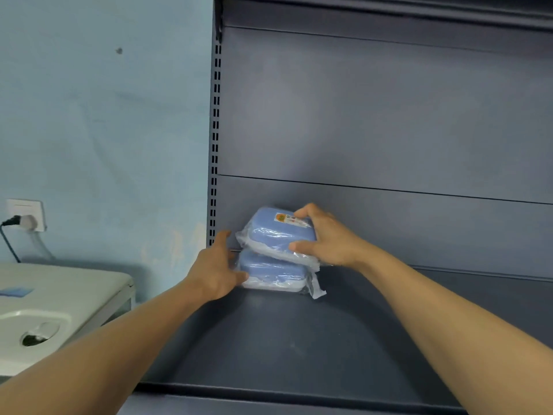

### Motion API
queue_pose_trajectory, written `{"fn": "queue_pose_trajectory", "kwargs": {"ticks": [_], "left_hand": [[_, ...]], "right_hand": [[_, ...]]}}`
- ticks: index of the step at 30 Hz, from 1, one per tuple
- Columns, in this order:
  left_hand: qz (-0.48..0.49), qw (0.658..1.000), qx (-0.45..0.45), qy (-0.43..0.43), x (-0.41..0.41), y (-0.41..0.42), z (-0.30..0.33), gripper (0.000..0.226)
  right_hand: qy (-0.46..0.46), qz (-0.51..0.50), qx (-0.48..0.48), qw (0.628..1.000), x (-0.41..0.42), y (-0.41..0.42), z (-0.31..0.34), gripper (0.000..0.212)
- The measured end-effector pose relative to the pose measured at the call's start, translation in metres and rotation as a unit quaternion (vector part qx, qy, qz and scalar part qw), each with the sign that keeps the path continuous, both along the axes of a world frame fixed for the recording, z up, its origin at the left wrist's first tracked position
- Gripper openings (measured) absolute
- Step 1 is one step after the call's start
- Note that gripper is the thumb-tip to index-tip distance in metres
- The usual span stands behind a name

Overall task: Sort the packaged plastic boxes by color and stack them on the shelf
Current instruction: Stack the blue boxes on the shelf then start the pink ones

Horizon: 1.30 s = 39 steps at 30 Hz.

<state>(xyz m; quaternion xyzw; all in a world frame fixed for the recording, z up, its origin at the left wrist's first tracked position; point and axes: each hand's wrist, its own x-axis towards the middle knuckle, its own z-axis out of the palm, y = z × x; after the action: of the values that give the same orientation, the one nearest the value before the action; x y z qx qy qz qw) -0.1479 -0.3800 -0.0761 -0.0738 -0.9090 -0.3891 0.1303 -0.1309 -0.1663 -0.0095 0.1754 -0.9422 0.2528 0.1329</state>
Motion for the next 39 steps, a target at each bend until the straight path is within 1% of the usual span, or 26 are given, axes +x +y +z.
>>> {"fn": "queue_pose_trajectory", "kwargs": {"ticks": [4,6,8,10,11,13,14,17,19,20,22,24,26,27,30,31,33,39], "left_hand": [[-0.006,1.000,0.006,0.021,0.008,0.000,-0.004,0.085],[-0.017,0.999,0.007,0.038,0.013,0.000,-0.005,0.081],[-0.021,0.998,-0.009,0.054,0.015,0.001,-0.006,0.077],[-0.018,0.998,-0.030,0.059,0.016,0.002,-0.007,0.075],[-0.014,0.998,-0.033,0.058,0.016,0.002,-0.007,0.074],[0.000,0.997,-0.037,0.062,0.017,0.004,-0.007,0.071],[0.013,0.996,-0.046,0.072,0.017,0.005,-0.006,0.067],[0.048,0.991,-0.063,0.111,0.019,0.008,-0.004,0.052],[0.052,0.989,-0.070,0.121,0.017,0.007,-0.003,0.044],[0.052,0.989,-0.074,0.118,0.015,0.005,-0.003,0.044],[0.040,0.992,-0.064,0.098,0.008,-0.002,-0.002,0.050],[0.019,0.996,-0.040,0.075,0.000,-0.009,-0.002,0.057],[0.008,0.997,-0.025,0.067,-0.007,-0.013,-0.003,0.061],[0.007,0.997,-0.022,0.068,-0.010,-0.015,-0.003,0.062],[0.011,0.997,-0.030,0.067,-0.018,-0.017,-0.003,0.063],[0.012,0.997,-0.033,0.065,-0.021,-0.017,-0.003,0.064],[0.012,0.998,-0.034,0.058,-0.029,-0.019,-0.004,0.066],[0.014,0.997,-0.071,0.034,-0.044,-0.021,-0.006,0.080]], "right_hand": [[-0.040,0.000,0.045,0.998,-0.016,-0.013,-0.010,0.053],[-0.026,-0.005,0.070,0.997,-0.019,-0.013,-0.015,0.055],[-0.002,-0.029,0.092,0.995,-0.015,-0.013,-0.022,0.062],[0.041,-0.069,0.076,0.994,-0.004,-0.013,-0.028,0.072],[0.061,-0.085,0.050,0.993,0.002,-0.013,-0.032,0.078],[0.068,-0.095,-0.011,0.993,0.011,-0.011,-0.040,0.085],[0.058,-0.092,-0.019,0.994,0.014,-0.011,-0.045,0.085],[0.027,-0.111,0.042,0.993,0.011,-0.019,-0.054,0.075],[0.027,-0.133,0.040,0.990,0.001,-0.027,-0.056,0.069],[0.026,-0.136,0.032,0.990,-0.003,-0.030,-0.056,0.068],[0.027,-0.136,0.027,0.990,-0.012,-0.038,-0.056,0.067],[0.031,-0.144,0.021,0.989,-0.020,-0.044,-0.056,0.071],[0.023,-0.153,-0.018,0.988,-0.026,-0.048,-0.057,0.076],[0.017,-0.153,-0.044,0.987,-0.030,-0.049,-0.058,0.075],[-0.008,-0.138,-0.114,0.984,-0.038,-0.050,-0.058,0.058],[-0.018,-0.135,-0.130,0.982,-0.039,-0.051,-0.057,0.056],[-0.023,-0.138,-0.137,0.981,-0.043,-0.051,-0.056,0.055],[-0.003,-0.164,-0.113,0.980,-0.055,-0.058,-0.058,0.055]]}}
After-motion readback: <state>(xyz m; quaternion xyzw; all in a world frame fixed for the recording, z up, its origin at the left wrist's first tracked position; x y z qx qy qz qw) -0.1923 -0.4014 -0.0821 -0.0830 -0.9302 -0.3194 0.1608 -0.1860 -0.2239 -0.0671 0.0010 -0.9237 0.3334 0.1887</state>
